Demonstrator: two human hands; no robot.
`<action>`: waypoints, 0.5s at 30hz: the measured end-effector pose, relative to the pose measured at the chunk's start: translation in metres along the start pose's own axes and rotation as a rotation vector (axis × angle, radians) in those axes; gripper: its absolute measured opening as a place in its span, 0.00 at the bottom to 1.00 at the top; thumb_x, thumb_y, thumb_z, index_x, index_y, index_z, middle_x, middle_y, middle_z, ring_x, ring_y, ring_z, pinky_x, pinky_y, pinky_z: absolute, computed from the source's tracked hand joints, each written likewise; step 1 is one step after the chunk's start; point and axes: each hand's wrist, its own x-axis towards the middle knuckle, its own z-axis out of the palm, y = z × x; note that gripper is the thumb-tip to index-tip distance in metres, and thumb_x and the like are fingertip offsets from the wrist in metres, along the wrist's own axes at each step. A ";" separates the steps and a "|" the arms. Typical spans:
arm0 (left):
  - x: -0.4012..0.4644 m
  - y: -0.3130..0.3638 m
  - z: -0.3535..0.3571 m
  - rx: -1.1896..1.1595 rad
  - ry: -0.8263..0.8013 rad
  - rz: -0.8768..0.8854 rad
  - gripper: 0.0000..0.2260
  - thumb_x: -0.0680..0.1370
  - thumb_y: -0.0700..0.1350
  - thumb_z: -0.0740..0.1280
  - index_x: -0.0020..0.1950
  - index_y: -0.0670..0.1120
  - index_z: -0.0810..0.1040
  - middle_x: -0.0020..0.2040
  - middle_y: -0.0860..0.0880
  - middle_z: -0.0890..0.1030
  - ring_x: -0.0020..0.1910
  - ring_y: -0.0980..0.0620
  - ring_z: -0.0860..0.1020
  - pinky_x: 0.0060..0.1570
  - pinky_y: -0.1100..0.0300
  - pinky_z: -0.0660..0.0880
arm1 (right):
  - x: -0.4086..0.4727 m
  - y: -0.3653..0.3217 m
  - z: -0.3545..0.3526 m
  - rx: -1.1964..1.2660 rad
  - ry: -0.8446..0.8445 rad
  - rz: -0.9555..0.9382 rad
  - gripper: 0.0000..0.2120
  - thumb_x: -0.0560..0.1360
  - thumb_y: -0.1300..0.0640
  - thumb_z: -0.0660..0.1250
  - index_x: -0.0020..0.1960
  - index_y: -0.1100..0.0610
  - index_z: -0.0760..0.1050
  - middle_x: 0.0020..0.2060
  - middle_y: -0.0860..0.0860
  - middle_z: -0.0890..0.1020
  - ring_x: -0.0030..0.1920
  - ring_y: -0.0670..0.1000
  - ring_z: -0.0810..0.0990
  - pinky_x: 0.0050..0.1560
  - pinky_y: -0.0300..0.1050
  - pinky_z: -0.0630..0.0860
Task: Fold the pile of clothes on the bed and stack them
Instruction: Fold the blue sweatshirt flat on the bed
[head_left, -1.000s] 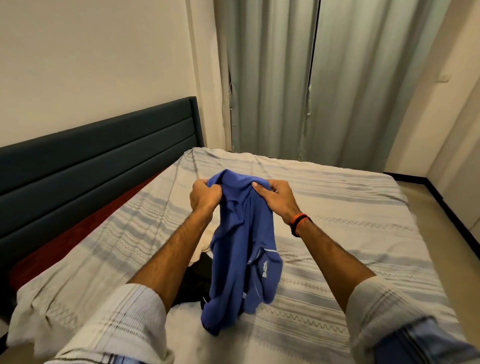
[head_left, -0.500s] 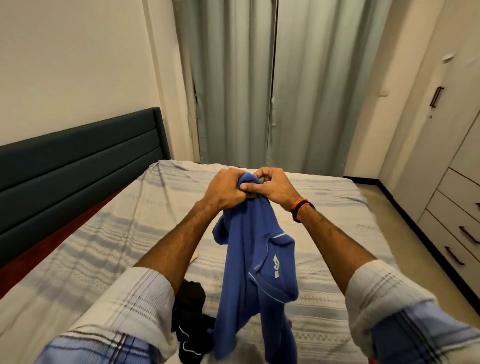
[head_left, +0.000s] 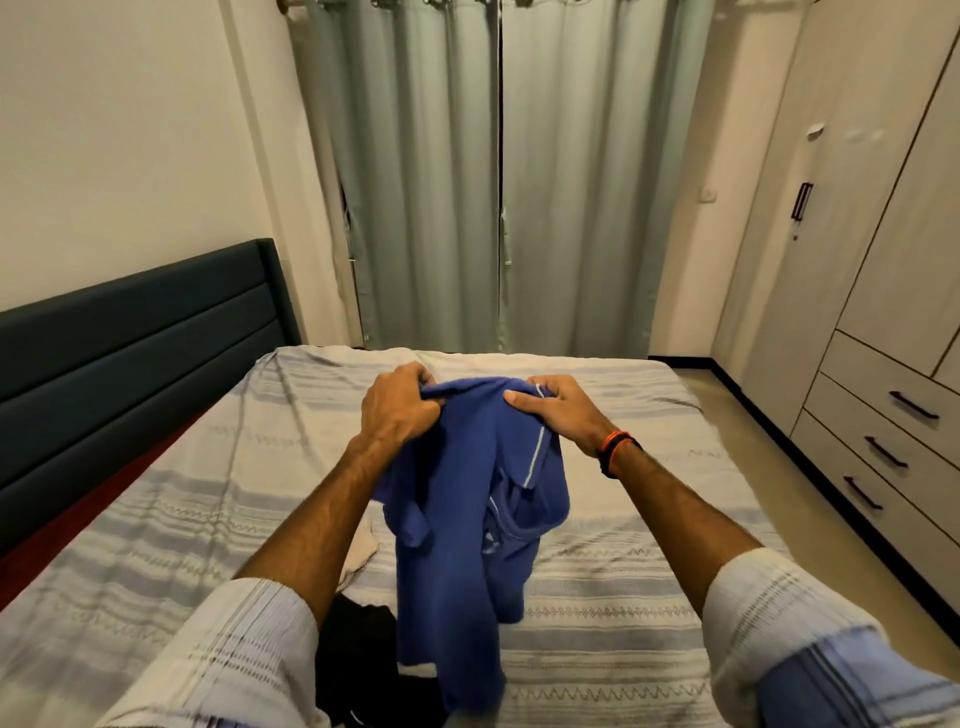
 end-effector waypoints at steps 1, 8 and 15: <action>-0.001 -0.004 0.003 -0.038 -0.070 -0.001 0.08 0.69 0.43 0.72 0.45 0.50 0.77 0.42 0.50 0.82 0.46 0.44 0.80 0.46 0.56 0.77 | 0.004 -0.005 0.003 -0.016 0.007 -0.046 0.20 0.75 0.50 0.72 0.38 0.66 0.73 0.34 0.55 0.76 0.36 0.49 0.74 0.40 0.47 0.70; -0.006 -0.001 0.020 -0.182 -0.376 0.250 0.15 0.68 0.50 0.71 0.53 0.46 0.82 0.45 0.49 0.85 0.44 0.48 0.81 0.47 0.53 0.79 | 0.021 -0.020 0.032 -0.127 -0.041 -0.194 0.16 0.69 0.44 0.75 0.38 0.58 0.81 0.37 0.58 0.82 0.36 0.50 0.78 0.43 0.53 0.78; 0.003 0.011 0.013 -0.251 -0.043 0.282 0.07 0.75 0.48 0.69 0.40 0.46 0.82 0.37 0.49 0.83 0.37 0.52 0.78 0.41 0.58 0.75 | 0.006 0.000 0.005 -0.037 -0.127 0.100 0.23 0.64 0.41 0.79 0.44 0.60 0.82 0.40 0.55 0.86 0.40 0.52 0.84 0.47 0.50 0.79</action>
